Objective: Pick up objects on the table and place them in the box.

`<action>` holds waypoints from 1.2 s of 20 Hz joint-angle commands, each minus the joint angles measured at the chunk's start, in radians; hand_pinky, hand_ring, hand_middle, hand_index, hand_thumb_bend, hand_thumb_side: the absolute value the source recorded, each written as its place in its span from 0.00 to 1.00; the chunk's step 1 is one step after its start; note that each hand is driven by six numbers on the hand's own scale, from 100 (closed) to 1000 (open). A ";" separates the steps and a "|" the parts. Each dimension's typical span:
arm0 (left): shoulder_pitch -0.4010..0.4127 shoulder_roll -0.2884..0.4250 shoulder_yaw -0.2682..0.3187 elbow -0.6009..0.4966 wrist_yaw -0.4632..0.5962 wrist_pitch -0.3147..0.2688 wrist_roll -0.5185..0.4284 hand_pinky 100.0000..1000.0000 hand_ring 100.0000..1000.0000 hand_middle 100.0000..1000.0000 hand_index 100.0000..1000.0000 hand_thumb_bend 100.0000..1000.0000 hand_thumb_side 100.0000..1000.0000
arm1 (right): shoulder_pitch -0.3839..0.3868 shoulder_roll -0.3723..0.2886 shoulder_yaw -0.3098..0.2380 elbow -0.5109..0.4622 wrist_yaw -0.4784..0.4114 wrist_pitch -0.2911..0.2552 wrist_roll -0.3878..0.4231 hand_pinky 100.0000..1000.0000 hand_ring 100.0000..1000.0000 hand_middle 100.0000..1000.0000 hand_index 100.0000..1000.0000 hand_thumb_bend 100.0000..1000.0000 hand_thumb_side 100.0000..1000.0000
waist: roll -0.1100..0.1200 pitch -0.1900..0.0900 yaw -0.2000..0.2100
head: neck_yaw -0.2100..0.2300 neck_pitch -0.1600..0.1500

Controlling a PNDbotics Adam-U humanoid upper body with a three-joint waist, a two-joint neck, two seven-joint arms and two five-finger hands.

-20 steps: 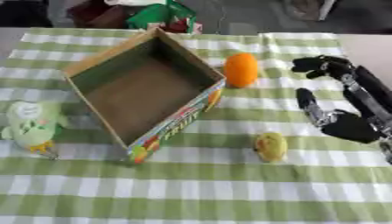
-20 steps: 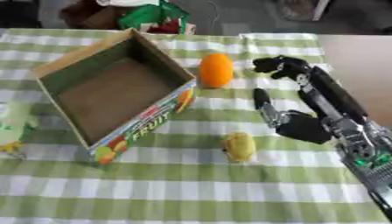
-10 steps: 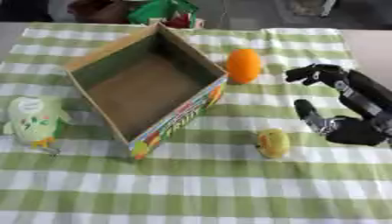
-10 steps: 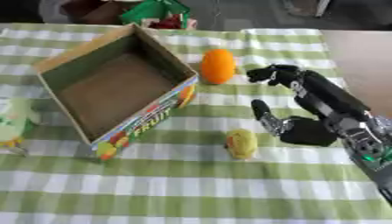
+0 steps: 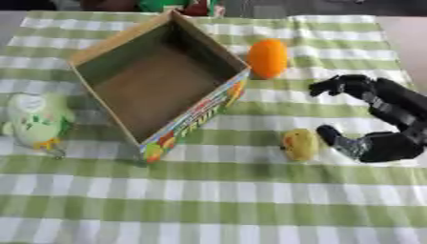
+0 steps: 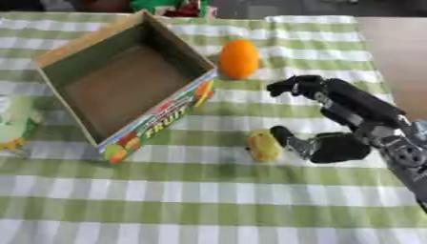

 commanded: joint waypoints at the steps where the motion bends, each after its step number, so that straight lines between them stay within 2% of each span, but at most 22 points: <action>1: -0.007 0.026 0.008 -0.017 -0.002 -0.002 -0.004 0.39 0.58 0.61 0.72 0.00 0.79 | -0.004 -0.023 -0.002 -0.020 0.035 0.001 0.024 0.79 0.87 0.76 0.92 0.16 0.63 | 0.000 -0.015 0.000 | 0.001 -0.017; 5: -0.006 0.026 0.009 -0.017 -0.003 -0.001 -0.005 0.39 0.58 0.61 0.72 0.00 0.79 | -0.003 -0.026 0.005 -0.020 0.059 0.008 0.049 0.80 0.87 0.77 0.93 0.18 0.56 | -0.004 -0.014 0.002 | 0.000 -0.021; 6: -0.006 0.025 0.009 -0.017 -0.004 -0.001 -0.005 0.39 0.58 0.61 0.72 0.00 0.79 | -0.002 -0.026 0.009 -0.020 0.064 0.009 0.057 0.81 0.88 0.77 0.95 0.19 0.51 | -0.005 -0.013 0.003 | 0.001 -0.022; 14: -0.007 0.022 0.009 -0.017 -0.003 0.001 -0.007 0.40 0.58 0.62 0.72 0.00 0.80 | 0.001 -0.023 0.027 -0.020 0.106 0.056 0.104 0.82 0.89 0.78 1.00 0.22 0.49 | -0.010 -0.009 0.008 | -0.005 -0.041; 24: -0.010 0.019 0.009 -0.017 -0.001 0.002 -0.009 0.40 0.58 0.62 0.72 0.00 0.80 | -0.033 -0.032 0.064 -0.020 0.204 0.130 0.124 0.81 0.89 0.79 0.97 0.20 0.48 | -0.014 -0.009 0.022 | -0.017 -0.052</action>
